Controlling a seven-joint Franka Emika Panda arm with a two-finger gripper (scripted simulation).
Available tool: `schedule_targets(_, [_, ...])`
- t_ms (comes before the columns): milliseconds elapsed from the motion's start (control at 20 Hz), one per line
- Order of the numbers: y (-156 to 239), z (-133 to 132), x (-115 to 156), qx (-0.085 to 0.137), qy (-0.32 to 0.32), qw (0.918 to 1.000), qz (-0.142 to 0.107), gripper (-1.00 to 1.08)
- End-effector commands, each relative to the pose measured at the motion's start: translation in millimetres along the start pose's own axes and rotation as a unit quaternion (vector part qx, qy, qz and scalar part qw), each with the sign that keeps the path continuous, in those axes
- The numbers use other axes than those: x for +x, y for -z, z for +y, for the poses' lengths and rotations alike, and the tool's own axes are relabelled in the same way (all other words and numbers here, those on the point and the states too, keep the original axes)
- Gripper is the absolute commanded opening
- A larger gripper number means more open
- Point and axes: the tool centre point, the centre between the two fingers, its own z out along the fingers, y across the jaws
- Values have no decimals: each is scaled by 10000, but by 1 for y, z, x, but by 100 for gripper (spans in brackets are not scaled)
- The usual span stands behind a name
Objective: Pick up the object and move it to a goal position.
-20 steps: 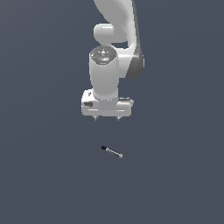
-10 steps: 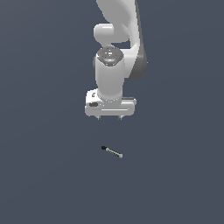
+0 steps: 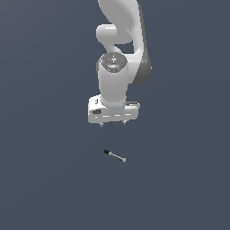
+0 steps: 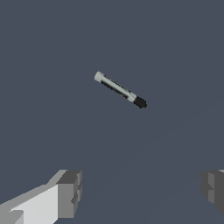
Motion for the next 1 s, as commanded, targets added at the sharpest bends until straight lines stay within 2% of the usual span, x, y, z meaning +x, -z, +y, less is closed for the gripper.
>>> schedule_targets(0, [-4,0,4,-8,200,9998,-2,100])
schedule_targets(250, [-15,0,15,-24,751,9972,-4,100])
schedule_targets(450, [-26,0,26,-34,1306,9914,-4,100])
schedule_targets(700, [-41,-1,40,-35,2010,9796,1,100])
schedule_targets(950, [-57,-1,52,-27,2696,9630,12,100])
